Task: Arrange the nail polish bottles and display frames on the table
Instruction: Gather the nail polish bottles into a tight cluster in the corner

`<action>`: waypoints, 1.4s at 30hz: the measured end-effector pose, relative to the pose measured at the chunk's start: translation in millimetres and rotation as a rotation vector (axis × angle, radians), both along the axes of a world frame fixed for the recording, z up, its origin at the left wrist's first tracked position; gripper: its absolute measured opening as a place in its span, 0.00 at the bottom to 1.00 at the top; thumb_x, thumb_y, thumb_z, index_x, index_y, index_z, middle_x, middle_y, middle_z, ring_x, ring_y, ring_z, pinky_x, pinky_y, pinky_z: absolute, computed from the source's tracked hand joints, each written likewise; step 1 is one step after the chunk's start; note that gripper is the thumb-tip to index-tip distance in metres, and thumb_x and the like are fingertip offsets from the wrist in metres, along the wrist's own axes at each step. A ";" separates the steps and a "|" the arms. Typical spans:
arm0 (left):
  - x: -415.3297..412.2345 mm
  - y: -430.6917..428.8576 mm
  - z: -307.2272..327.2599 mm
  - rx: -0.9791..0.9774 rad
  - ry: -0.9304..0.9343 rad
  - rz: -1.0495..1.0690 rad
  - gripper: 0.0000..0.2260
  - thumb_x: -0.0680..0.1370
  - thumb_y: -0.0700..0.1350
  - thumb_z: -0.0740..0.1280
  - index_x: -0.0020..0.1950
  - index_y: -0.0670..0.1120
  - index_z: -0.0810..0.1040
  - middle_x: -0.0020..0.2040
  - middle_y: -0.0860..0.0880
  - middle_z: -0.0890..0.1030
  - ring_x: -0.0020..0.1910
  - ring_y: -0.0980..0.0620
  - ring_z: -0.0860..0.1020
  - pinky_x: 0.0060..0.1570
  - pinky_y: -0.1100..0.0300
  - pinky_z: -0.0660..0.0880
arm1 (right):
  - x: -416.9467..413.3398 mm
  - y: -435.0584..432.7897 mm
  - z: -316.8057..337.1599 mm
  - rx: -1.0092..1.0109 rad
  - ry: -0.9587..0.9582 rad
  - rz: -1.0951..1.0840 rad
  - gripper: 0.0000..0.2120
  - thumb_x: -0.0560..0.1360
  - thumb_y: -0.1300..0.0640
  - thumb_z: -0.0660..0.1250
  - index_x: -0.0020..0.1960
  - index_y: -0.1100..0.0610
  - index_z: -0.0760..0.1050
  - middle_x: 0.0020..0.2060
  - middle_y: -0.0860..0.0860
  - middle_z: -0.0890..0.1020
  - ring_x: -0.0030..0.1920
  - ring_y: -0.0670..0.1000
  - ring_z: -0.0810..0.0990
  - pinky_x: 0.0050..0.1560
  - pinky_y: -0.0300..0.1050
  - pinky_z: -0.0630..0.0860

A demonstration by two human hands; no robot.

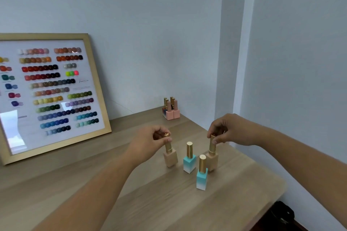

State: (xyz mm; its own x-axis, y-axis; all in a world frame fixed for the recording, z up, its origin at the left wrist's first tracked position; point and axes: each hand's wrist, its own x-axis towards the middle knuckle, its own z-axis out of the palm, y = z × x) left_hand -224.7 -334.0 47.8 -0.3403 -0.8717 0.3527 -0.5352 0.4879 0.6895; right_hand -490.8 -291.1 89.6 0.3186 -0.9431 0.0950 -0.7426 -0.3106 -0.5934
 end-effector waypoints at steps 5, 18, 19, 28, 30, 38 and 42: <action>-9.1 -38.6 13.1 -0.025 -0.001 0.057 0.06 0.72 0.44 0.72 0.48 0.51 0.81 0.43 0.52 0.82 0.42 0.56 0.79 0.44 0.67 0.74 | 0.1 -44.5 4.7 -0.114 -0.082 -0.083 0.06 0.69 0.61 0.73 0.43 0.52 0.81 0.35 0.47 0.83 0.34 0.41 0.79 0.36 0.30 0.75; -55.9 -159.4 -1.1 -0.064 0.041 0.162 0.06 0.72 0.43 0.71 0.48 0.47 0.82 0.42 0.53 0.80 0.41 0.58 0.76 0.40 0.74 0.68 | 25.3 -196.7 -25.6 -0.273 -0.177 -0.252 0.06 0.71 0.60 0.71 0.48 0.56 0.81 0.36 0.45 0.78 0.35 0.40 0.75 0.35 0.26 0.67; -58.2 -165.5 -3.3 -0.065 0.039 0.158 0.06 0.72 0.43 0.71 0.49 0.47 0.82 0.43 0.53 0.80 0.41 0.57 0.76 0.40 0.74 0.68 | 26.2 -204.2 -27.4 -0.274 -0.170 -0.250 0.06 0.71 0.59 0.71 0.48 0.56 0.81 0.36 0.44 0.78 0.35 0.39 0.75 0.36 0.27 0.67; -66.9 -190.1 -20.2 -0.094 0.072 0.164 0.09 0.72 0.48 0.72 0.51 0.51 0.81 0.43 0.57 0.79 0.38 0.61 0.76 0.35 0.73 0.67 | 32.2 -233.1 -43.5 -0.293 -0.215 -0.222 0.06 0.70 0.58 0.72 0.47 0.52 0.80 0.38 0.43 0.79 0.38 0.39 0.77 0.36 0.19 0.66; -66.4 -189.2 -30.5 -0.083 0.118 0.170 0.12 0.70 0.46 0.74 0.52 0.51 0.80 0.43 0.56 0.79 0.36 0.61 0.74 0.35 0.72 0.68 | 33.0 -231.6 -49.0 -0.288 -0.246 -0.213 0.09 0.69 0.58 0.72 0.49 0.51 0.79 0.38 0.43 0.80 0.38 0.42 0.78 0.37 0.21 0.68; -64.7 -181.7 -72.7 0.048 0.110 0.258 0.21 0.64 0.53 0.77 0.51 0.53 0.71 0.37 0.55 0.74 0.36 0.57 0.74 0.35 0.64 0.69 | 27.2 -220.6 -104.2 -0.226 -0.372 -0.351 0.14 0.70 0.59 0.72 0.55 0.53 0.77 0.46 0.49 0.80 0.41 0.43 0.78 0.38 0.25 0.69; -67.2 -186.6 -72.7 0.055 0.117 0.301 0.18 0.64 0.49 0.78 0.46 0.50 0.71 0.35 0.53 0.75 0.36 0.55 0.73 0.36 0.62 0.71 | 29.2 -225.9 -109.4 -0.214 -0.360 -0.376 0.13 0.70 0.59 0.72 0.53 0.53 0.78 0.45 0.49 0.81 0.39 0.41 0.77 0.38 0.25 0.68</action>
State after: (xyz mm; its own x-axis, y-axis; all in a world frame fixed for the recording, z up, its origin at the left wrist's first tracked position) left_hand -292.0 -520.6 -25.0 -0.0240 -0.9458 0.3238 -0.5652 0.2800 0.7760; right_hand -461.6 -517.0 -19.8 -0.1236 -0.9332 0.3374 -0.5879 -0.2050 -0.7825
